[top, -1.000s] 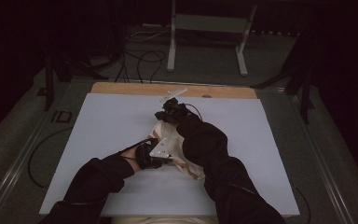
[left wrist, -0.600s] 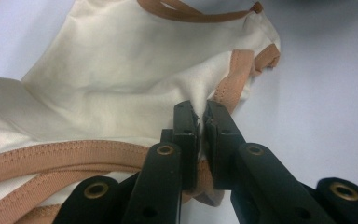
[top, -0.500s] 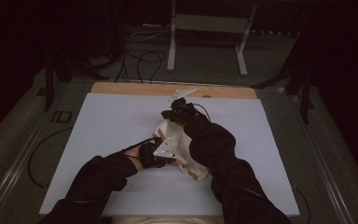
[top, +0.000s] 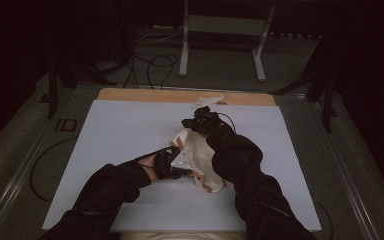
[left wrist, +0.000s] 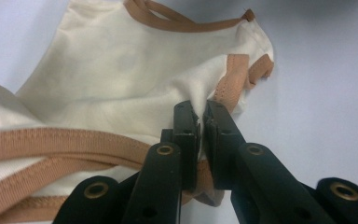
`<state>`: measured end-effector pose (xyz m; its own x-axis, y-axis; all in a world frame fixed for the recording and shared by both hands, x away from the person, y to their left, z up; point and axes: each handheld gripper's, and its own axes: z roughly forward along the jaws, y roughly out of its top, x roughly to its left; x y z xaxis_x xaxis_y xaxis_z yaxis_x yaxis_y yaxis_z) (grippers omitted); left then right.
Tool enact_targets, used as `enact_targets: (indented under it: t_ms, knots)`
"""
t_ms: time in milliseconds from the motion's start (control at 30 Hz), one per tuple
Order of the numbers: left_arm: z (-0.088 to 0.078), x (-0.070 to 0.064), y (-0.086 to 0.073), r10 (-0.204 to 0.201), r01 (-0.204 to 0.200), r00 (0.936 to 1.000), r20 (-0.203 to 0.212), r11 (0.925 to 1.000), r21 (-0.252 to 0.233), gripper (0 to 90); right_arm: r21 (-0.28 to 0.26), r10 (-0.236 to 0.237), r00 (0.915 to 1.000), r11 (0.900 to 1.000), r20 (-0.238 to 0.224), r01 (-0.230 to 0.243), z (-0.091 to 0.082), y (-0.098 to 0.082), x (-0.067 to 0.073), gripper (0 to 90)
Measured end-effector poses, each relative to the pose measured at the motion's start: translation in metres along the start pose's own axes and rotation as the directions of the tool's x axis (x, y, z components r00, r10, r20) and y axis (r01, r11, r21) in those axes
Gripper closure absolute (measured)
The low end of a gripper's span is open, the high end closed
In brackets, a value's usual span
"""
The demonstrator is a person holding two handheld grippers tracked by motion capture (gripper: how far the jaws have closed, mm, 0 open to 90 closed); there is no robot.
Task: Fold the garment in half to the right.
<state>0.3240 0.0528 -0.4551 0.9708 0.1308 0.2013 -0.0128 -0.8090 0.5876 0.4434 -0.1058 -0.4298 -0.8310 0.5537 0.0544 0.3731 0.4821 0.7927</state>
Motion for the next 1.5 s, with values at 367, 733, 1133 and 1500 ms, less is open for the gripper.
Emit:
enact_targets:
  t_ms: [367, 733, 1133, 1500]
  knots:
    - [0.009, -0.001, 0.010, 0.041, -0.043, 0.9988, 0.025, 0.9960, 0.078, 84.9, -0.009, 0.037, 0.9992, 0.999, 0.015, -0.036, -0.014, -0.019, -0.010, 87.6]
    - [0.015, -0.001, 0.026, 0.073, -0.077, 0.9963, 0.046, 0.9911, 0.108, 84.9, -0.029, 0.060, 0.9979, 0.998, 0.024, -0.059, -0.024, -0.033, -0.016, 87.6]
    - [0.037, -0.006, 0.039, 0.076, -0.087, 0.9937, 0.082, 0.9875, 0.132, 84.7, -0.048, 0.088, 0.9955, 0.995, 0.034, -0.087, -0.035, -0.055, -0.028, 87.5]
    - [0.050, -0.007, 0.048, 0.071, -0.085, 0.9928, 0.097, 0.9852, 0.149, 84.5, -0.058, 0.111, 0.9924, 0.992, 0.053, -0.108, -0.042, -0.071, -0.037, 87.5]
